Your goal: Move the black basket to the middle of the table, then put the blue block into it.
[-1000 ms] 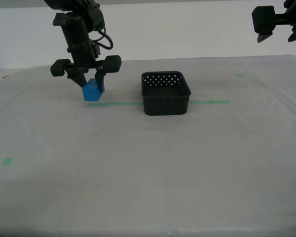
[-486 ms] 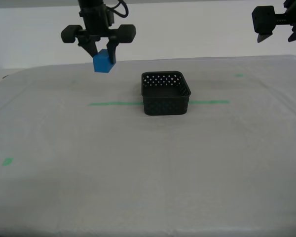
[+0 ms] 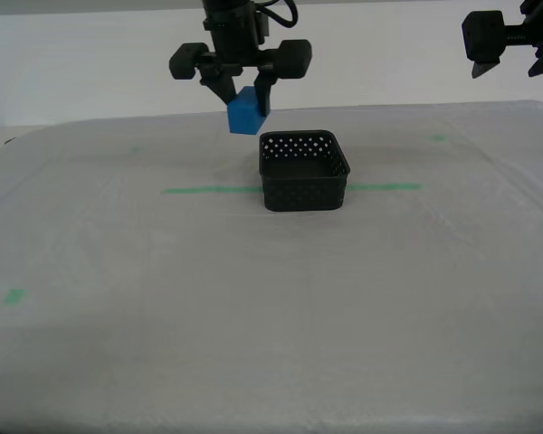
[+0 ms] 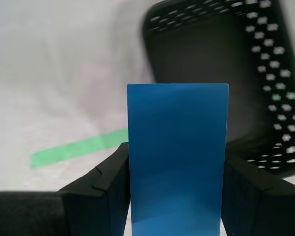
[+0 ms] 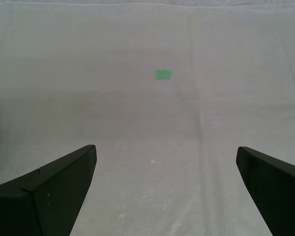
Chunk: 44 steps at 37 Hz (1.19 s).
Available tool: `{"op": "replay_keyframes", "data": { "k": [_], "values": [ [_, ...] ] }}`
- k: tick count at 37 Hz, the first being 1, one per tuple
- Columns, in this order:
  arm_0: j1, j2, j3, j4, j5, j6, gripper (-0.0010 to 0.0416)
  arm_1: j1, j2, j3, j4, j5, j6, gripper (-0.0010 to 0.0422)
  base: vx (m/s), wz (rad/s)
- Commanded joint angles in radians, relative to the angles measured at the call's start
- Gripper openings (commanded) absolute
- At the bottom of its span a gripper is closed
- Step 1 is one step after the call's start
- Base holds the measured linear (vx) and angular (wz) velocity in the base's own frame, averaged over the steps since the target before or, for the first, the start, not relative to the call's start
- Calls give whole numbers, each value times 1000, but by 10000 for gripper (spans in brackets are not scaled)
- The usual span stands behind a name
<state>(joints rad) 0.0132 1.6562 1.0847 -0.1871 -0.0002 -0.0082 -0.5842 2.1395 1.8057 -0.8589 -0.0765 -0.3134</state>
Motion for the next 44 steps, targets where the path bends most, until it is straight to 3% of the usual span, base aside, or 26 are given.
{"op": "replay_keyframes", "data": {
  "k": [1, 10, 16, 24, 26, 32, 36, 44],
  "values": [
    [1, 0, 1, 0, 0, 0, 399, -35, 0, -2, 20, -11, 5, -1, 0, 0],
    [1, 0, 1, 0, 0, 0, 399, -92, 0, -36, 124, -12, 89, 0, 0, 0],
    [1, 0, 1, 0, 0, 0, 398, -98, 0, -80, 238, -14, 172, 0, 0, 0],
    [1, 0, 1, 0, 0, 0, 399, -94, 0, -92, 267, -17, 393, 0, 0, 0],
    [1, 0, 1, 0, 0, 0, 399, -93, 0, -92, 268, -23, 426, 0, 0, 0],
    [1, 0, 1, 0, 0, 0, 399, -93, 0, -93, 271, -22, 380, 0, 0, 0],
    [1, 0, 1, 0, 0, 0, 399, -92, 0, -94, 285, -23, 378, 10, 0, 0],
    [1, 0, 1, 0, 0, 0, 399, -92, 0, -101, 301, -23, 378, 88, 0, 0]
  ]
}}
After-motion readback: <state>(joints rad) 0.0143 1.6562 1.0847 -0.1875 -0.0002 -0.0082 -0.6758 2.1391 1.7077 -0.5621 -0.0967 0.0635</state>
